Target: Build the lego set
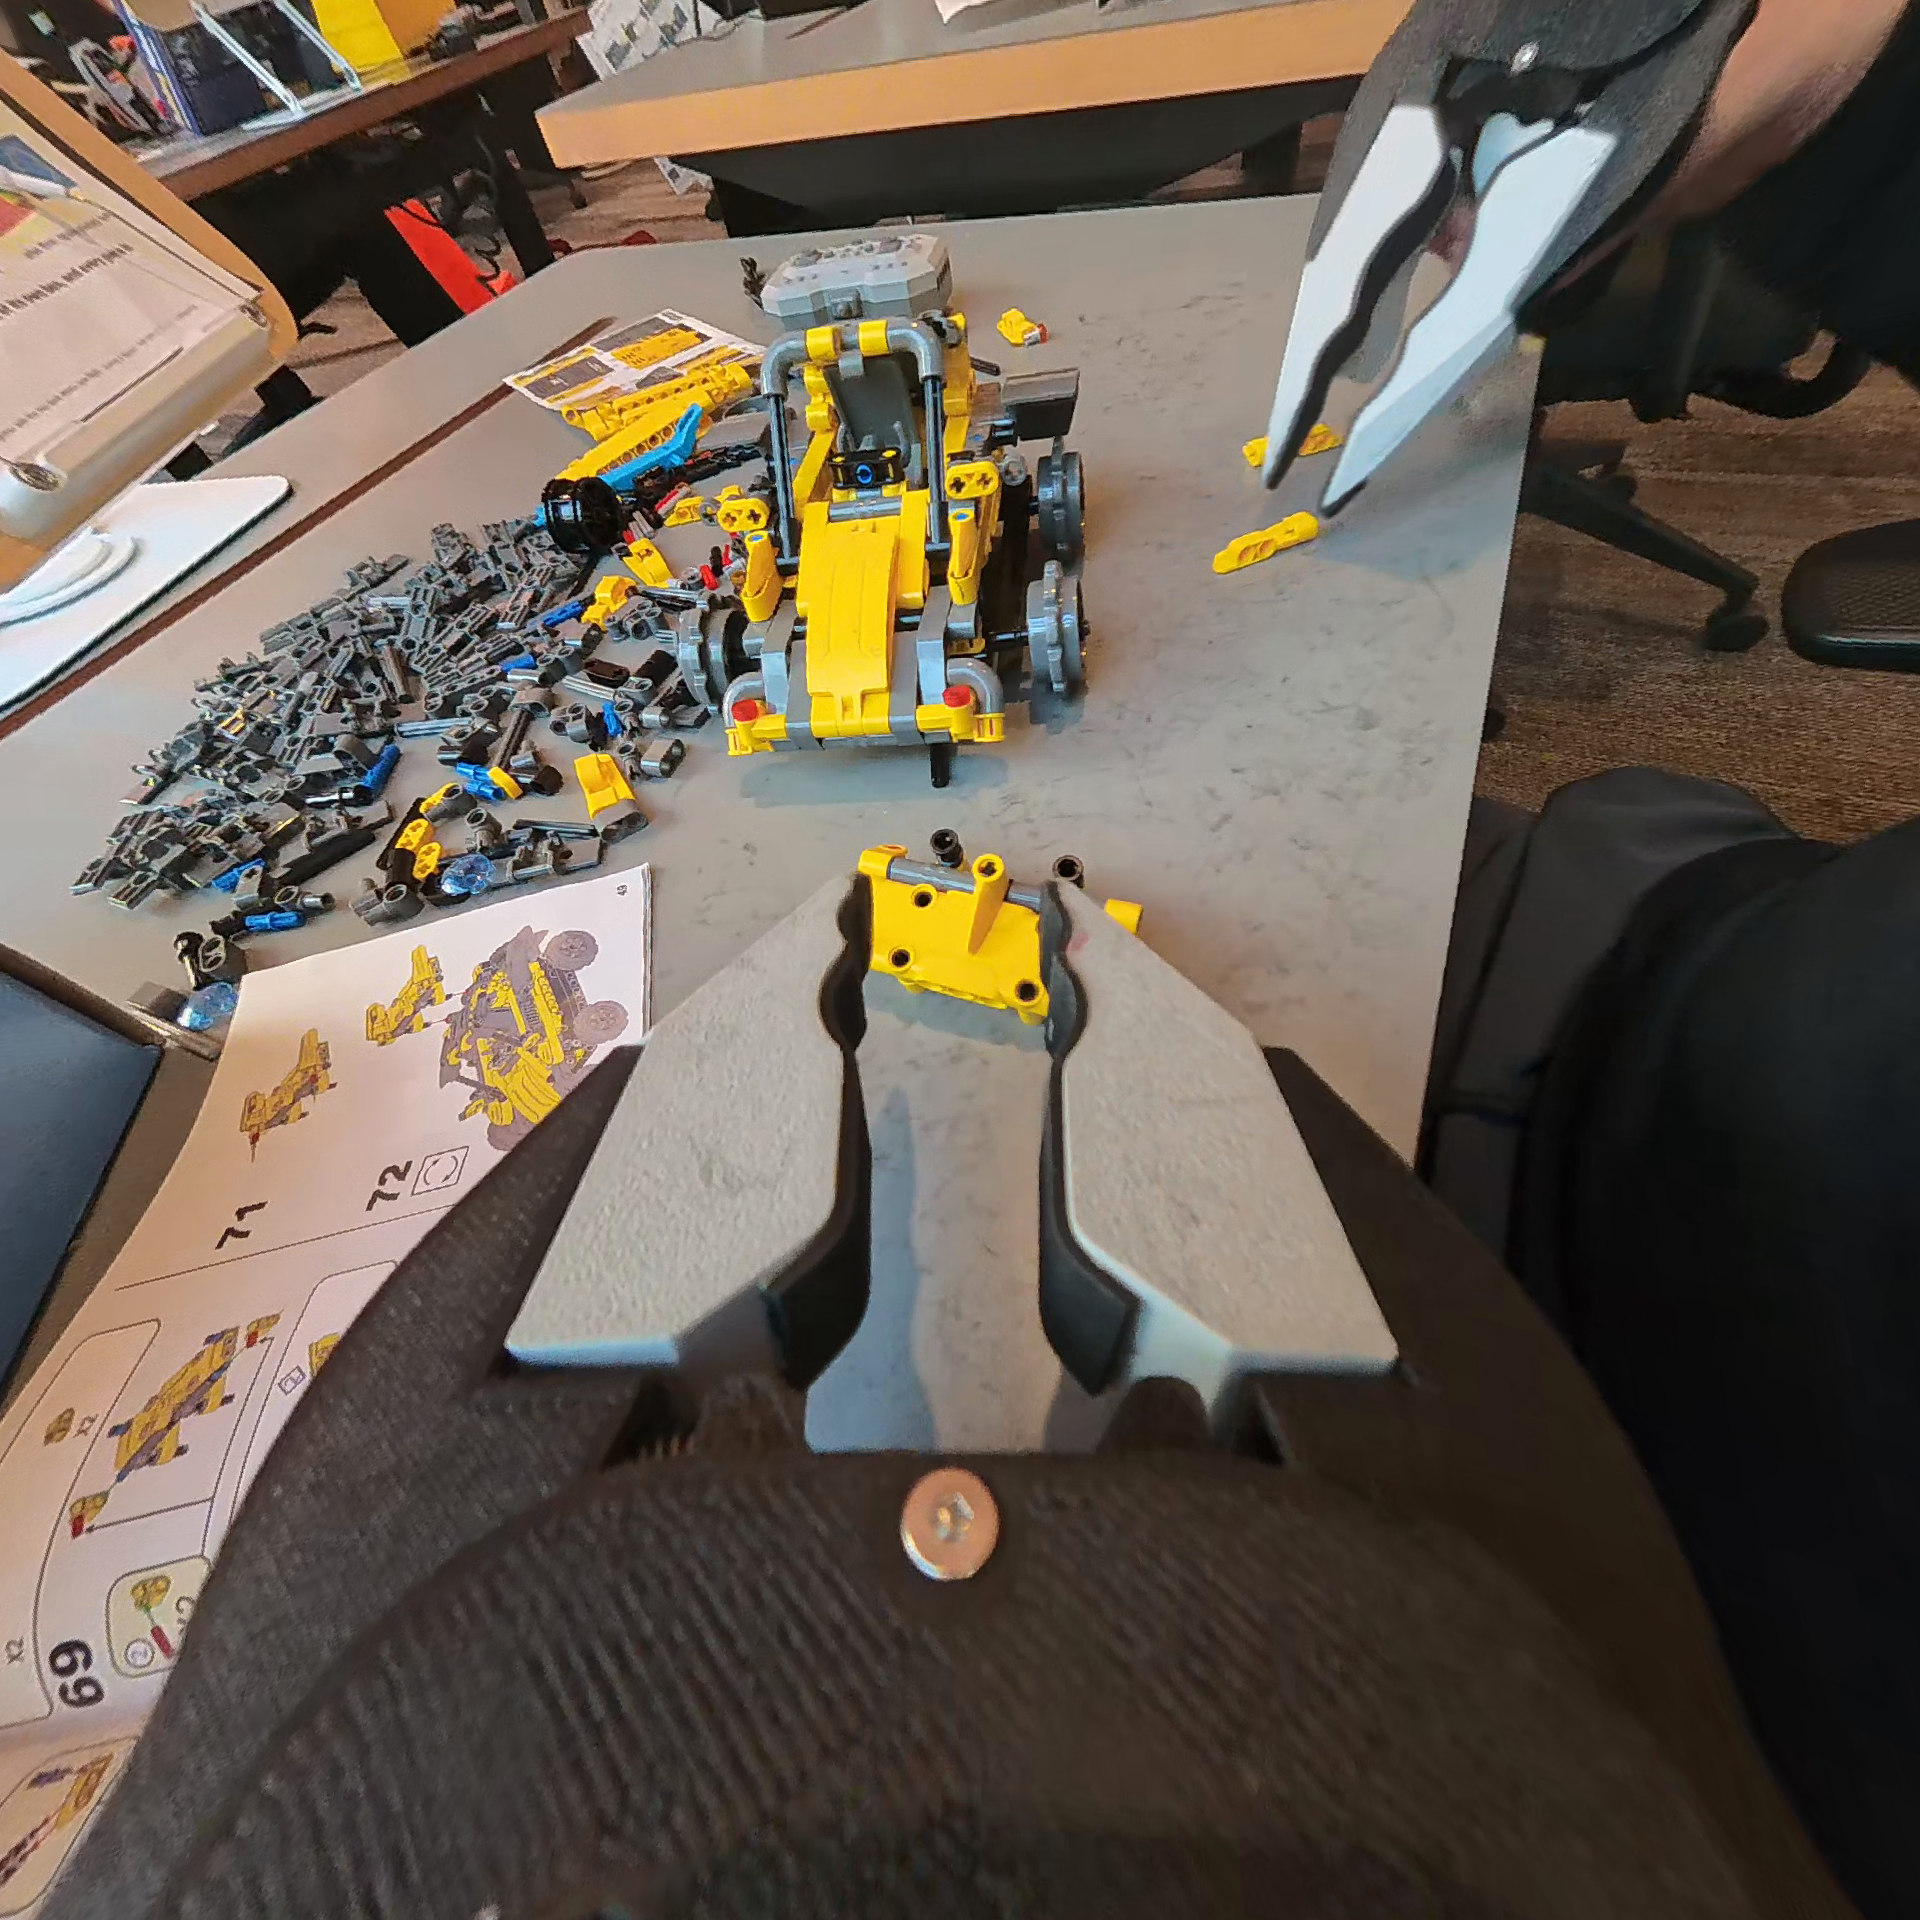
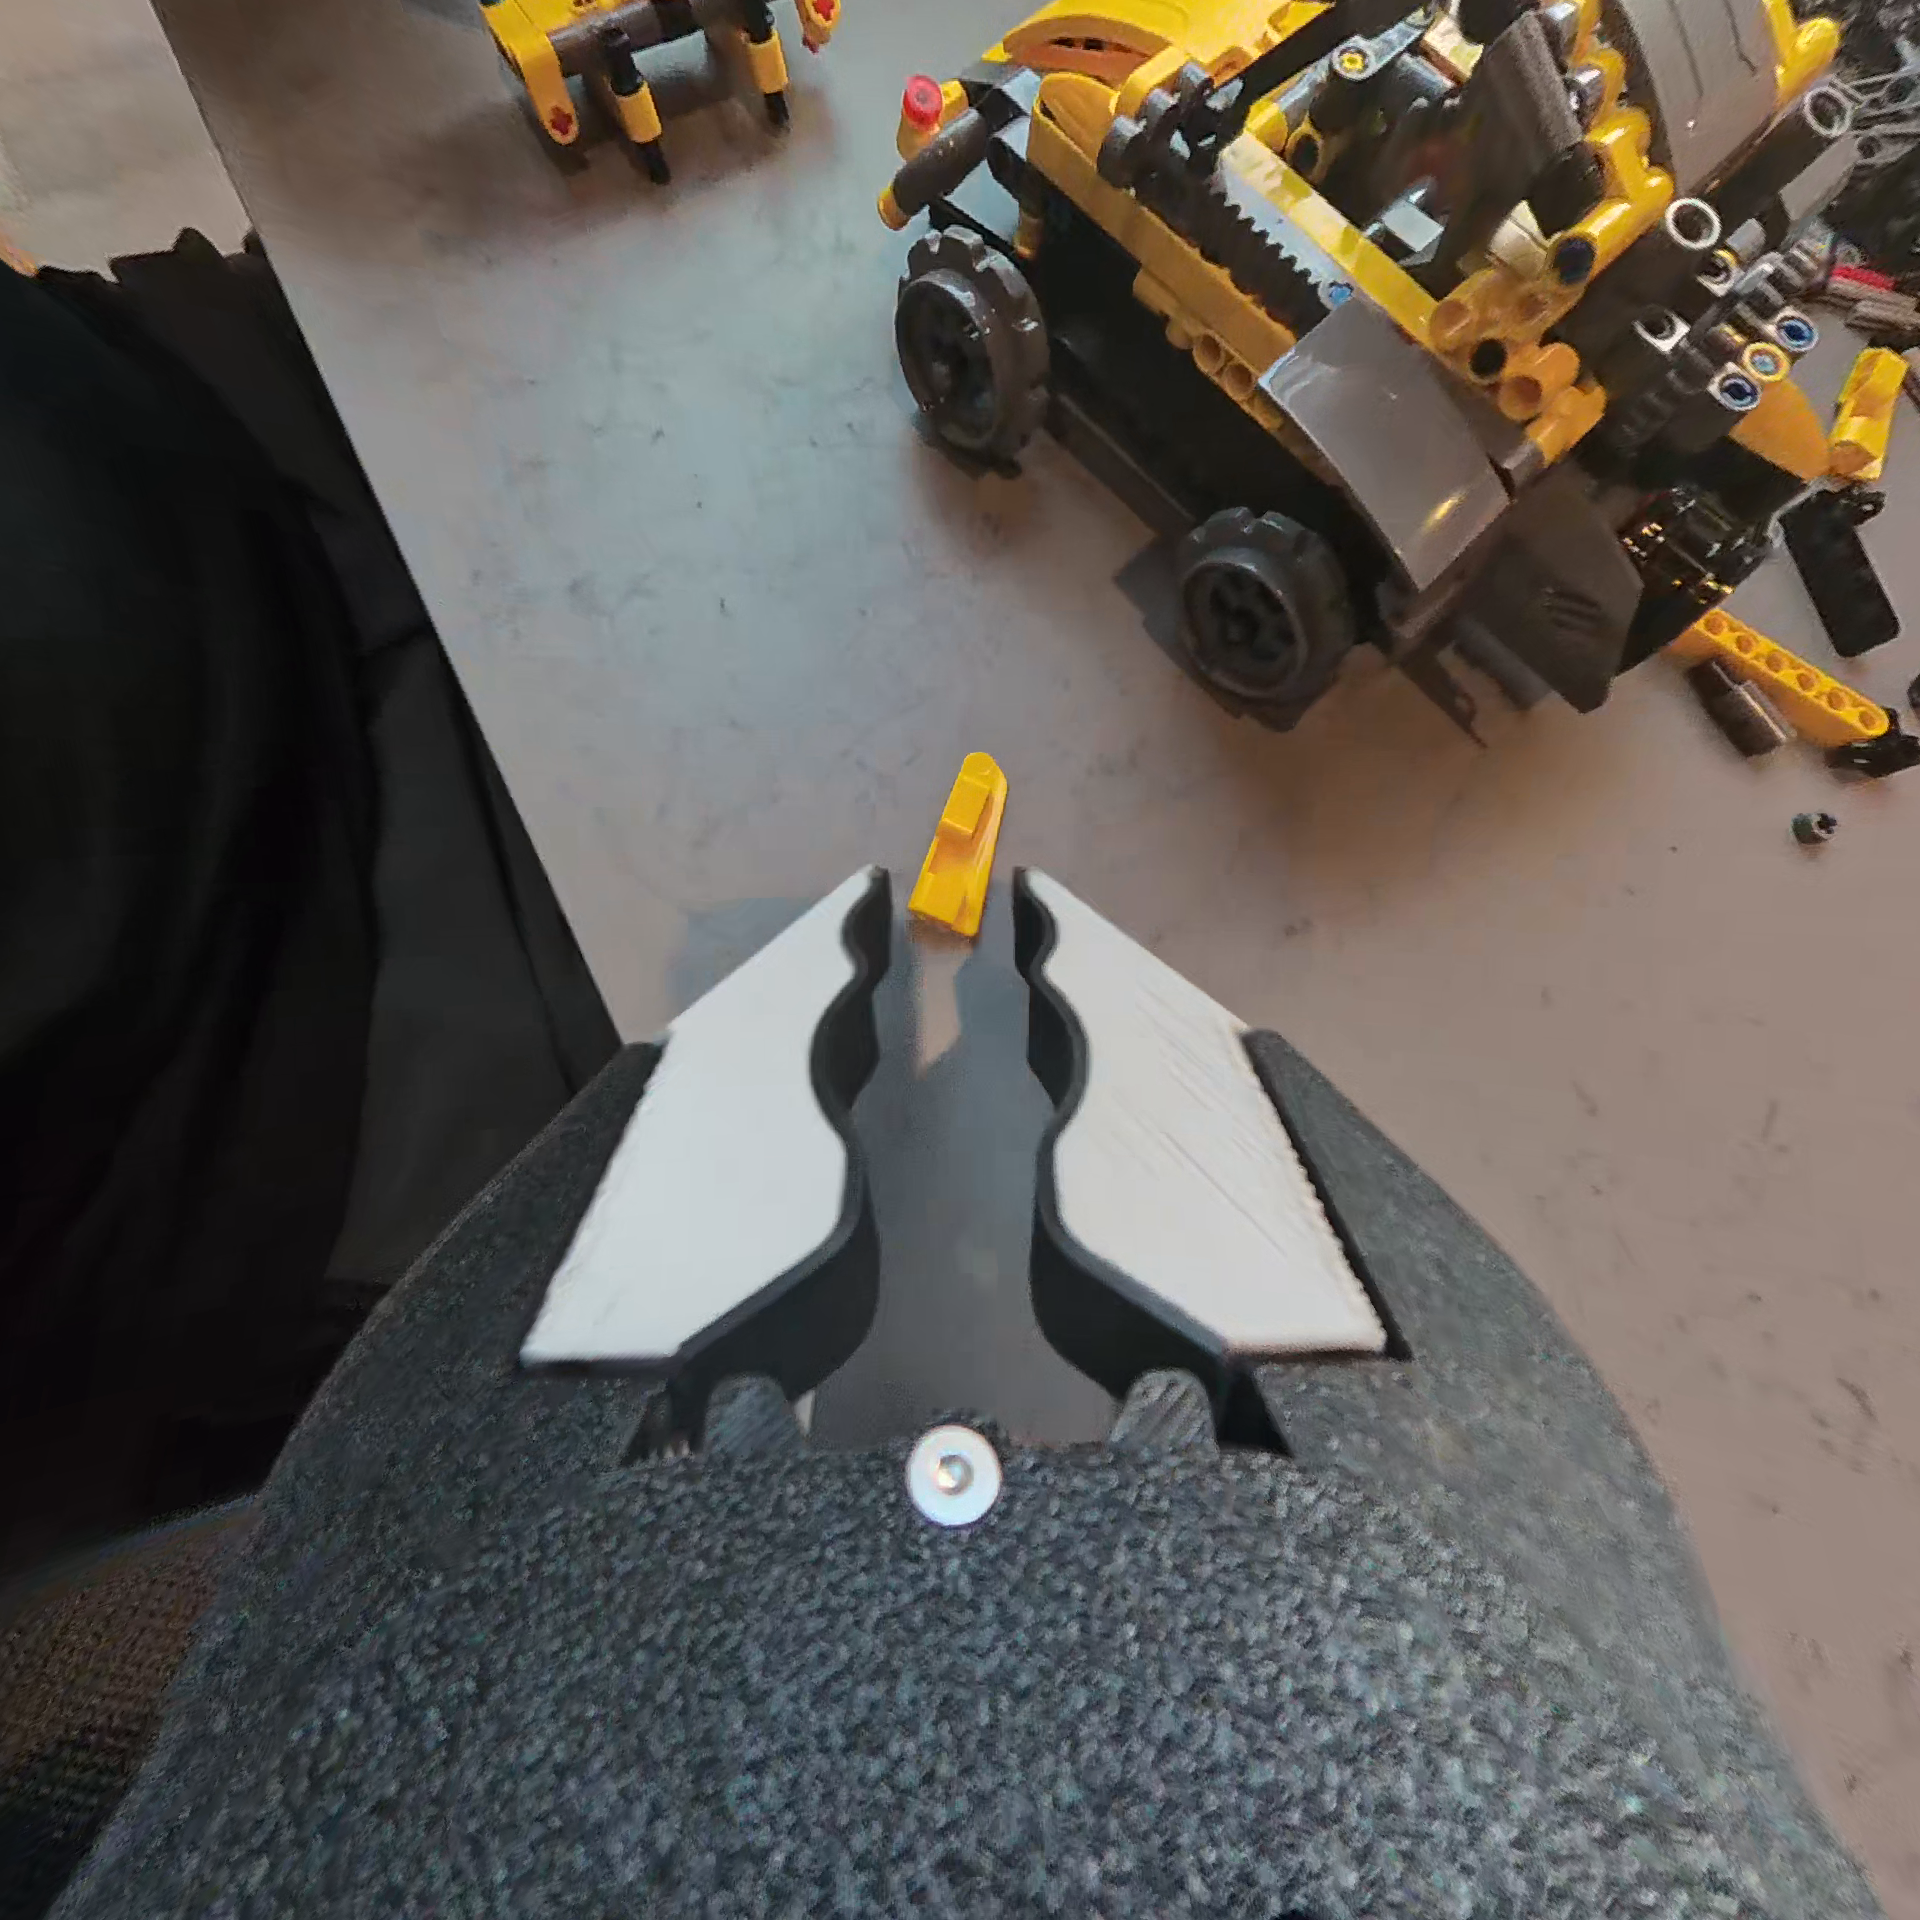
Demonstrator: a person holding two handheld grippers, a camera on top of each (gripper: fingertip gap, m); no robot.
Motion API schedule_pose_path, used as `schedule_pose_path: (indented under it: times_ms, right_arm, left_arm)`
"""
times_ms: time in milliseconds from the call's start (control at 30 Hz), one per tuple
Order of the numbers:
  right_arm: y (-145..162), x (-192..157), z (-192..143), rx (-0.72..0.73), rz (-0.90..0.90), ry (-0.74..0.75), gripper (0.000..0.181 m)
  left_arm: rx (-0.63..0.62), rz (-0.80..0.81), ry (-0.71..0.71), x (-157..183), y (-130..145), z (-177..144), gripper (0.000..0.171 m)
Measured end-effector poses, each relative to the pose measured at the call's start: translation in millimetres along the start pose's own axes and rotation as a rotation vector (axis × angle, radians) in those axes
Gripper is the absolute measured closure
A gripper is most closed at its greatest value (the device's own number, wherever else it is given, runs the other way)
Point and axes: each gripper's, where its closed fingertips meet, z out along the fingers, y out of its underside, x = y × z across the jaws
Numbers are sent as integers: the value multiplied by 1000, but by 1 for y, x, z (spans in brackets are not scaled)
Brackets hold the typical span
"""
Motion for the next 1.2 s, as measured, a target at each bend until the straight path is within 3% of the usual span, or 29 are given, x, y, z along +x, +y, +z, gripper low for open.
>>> schedule_pose_path:
  times_ms: [67, 200, 300, 367, 633, 933, 1200]
  right_arm:
    - [-3, -3, 8, 16, 14, -26, 166]
    - [-1, 0, 18, -3, 36, -15, 154]
    - [-2, 0, 19, 7, 40, -19, 171]
    - [-2, 0, 19, 3, 49, -16, 173]
    - [-18, 18, -2, 82, 81, 80, 173]
    - [-3, 28, 15, 23, 145, 103, 173]
    - [-11, 40, -10, 105, 184, 142, 167]
  left_arm:
    - [3, -2, 2, 0, 0, 0, 143]
    - [3, 2, 2, 0, 0, 0, 144]
    - [-1, 4, 2, 1, 0, 0, 144]
    - [-2, 7, -1, 1, 0, 0, 144]
    - [-12, 11, -4, 1, 1, 1, 145]
    - [-18, 11, 2, 1, 2, 1, 145]
    - [-21, 11, 5, 2, 3, 2, 144]
